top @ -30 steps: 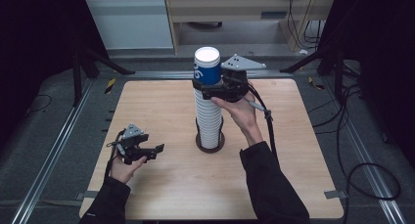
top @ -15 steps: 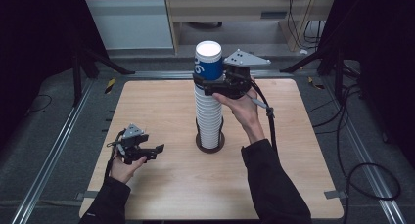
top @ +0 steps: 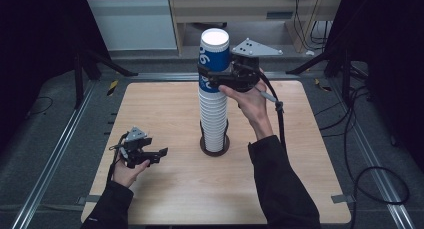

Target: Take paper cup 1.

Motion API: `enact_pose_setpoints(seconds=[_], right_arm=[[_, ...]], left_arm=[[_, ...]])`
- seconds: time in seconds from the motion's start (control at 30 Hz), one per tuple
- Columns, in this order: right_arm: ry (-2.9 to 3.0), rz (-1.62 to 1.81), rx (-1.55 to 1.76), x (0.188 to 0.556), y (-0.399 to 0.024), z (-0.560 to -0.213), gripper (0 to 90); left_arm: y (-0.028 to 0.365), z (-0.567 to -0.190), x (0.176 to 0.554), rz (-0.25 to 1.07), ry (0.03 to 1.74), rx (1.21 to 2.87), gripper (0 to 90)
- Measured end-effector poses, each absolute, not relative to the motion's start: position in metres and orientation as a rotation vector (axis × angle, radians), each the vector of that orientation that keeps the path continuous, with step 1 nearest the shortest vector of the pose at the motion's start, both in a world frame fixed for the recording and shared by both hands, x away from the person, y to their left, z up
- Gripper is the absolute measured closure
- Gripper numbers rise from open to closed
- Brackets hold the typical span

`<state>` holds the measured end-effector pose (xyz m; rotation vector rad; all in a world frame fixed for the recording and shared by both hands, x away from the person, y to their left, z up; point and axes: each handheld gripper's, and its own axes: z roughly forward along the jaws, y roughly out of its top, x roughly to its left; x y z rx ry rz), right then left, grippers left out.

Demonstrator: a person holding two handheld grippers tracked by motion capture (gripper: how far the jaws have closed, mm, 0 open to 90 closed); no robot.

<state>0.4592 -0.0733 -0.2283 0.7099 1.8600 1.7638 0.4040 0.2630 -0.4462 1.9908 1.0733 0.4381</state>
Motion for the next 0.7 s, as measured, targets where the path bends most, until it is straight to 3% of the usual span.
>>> enact_pose_setpoints(seconds=[0.4, 0.7], right_arm=[[1.822, 1.792, 0.671, 0.45, -0.083, -0.209, 19.3], [1.778, 1.755, 0.676, 0.434, -0.122, -0.204, 19.3]], left_arm=[[0.264, -0.444, 0.403, 0.441, 1.068, 1.984, 20.0], [0.265, -0.443, 0.402, 0.439, 1.069, 1.975, 20.3]])
